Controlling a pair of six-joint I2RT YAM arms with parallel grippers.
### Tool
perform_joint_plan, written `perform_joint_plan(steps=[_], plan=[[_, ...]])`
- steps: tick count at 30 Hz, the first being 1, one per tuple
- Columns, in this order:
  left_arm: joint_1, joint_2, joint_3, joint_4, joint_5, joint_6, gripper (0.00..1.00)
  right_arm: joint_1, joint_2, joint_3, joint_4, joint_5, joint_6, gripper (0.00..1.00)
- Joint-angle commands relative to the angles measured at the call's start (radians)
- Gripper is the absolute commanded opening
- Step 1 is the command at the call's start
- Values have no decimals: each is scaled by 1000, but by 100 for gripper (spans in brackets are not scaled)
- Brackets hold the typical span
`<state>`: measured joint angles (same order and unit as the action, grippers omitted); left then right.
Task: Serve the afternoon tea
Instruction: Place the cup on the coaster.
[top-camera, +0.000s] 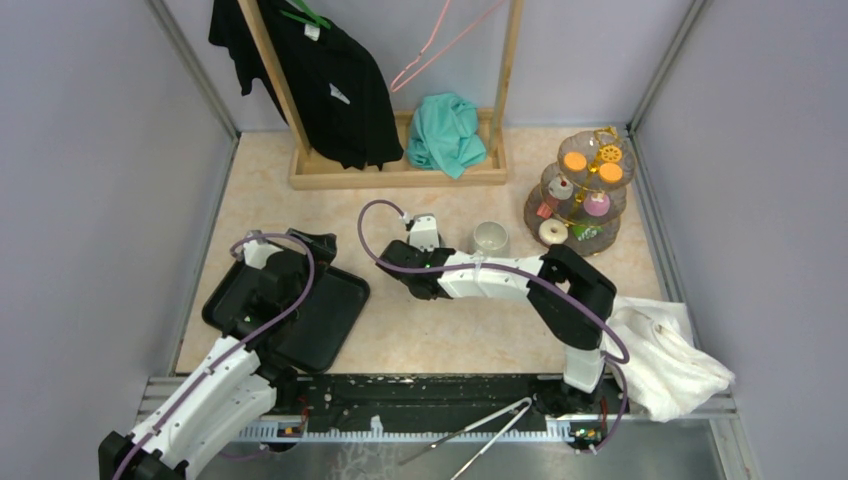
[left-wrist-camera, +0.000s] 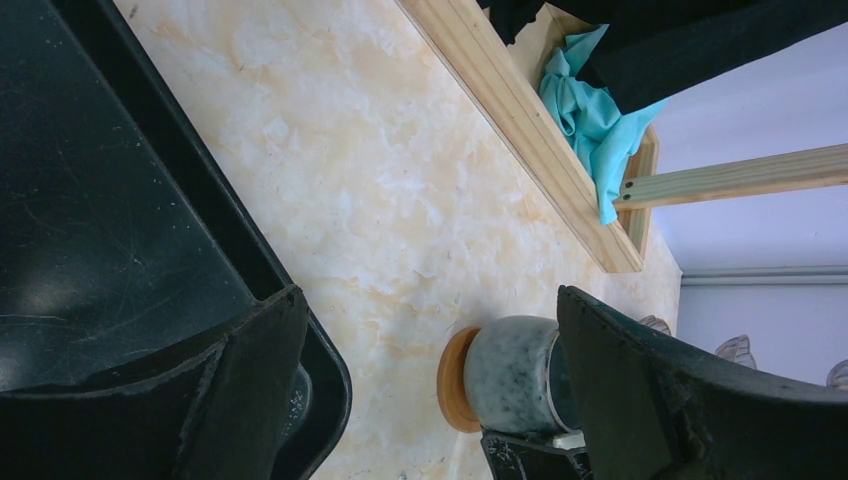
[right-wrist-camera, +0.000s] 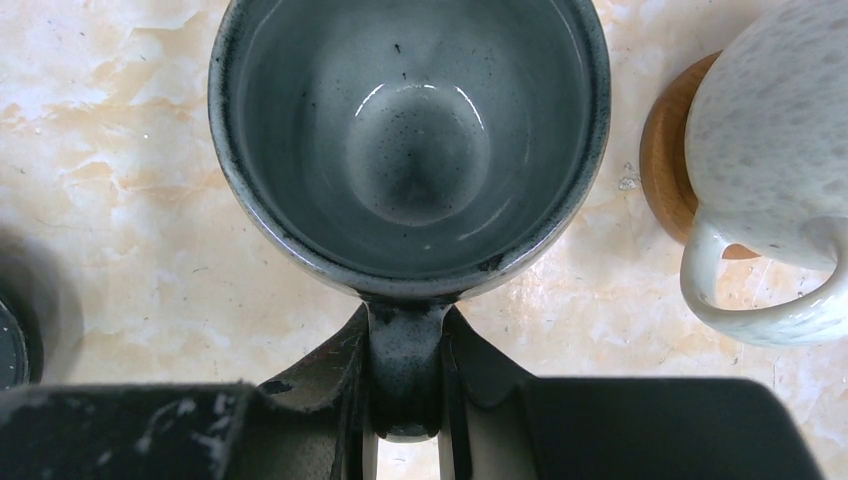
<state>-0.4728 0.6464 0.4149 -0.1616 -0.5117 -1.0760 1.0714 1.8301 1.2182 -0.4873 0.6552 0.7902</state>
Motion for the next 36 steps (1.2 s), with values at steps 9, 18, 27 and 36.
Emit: perform_joint_plan(steps=[9,18,27,36], plan=[[7,-19,1,-16,5,8,99,43,5,37,1,72,37,0],[7,-19,1,-15,9,8,99,52,3,33,-8,63,46,23],[8,-13,6,-12,13,12,99,52,-19,33,-24,82,40,44],[7,-2,18,-10,20,14,99,69,-86,39,-70,134,70,44]])
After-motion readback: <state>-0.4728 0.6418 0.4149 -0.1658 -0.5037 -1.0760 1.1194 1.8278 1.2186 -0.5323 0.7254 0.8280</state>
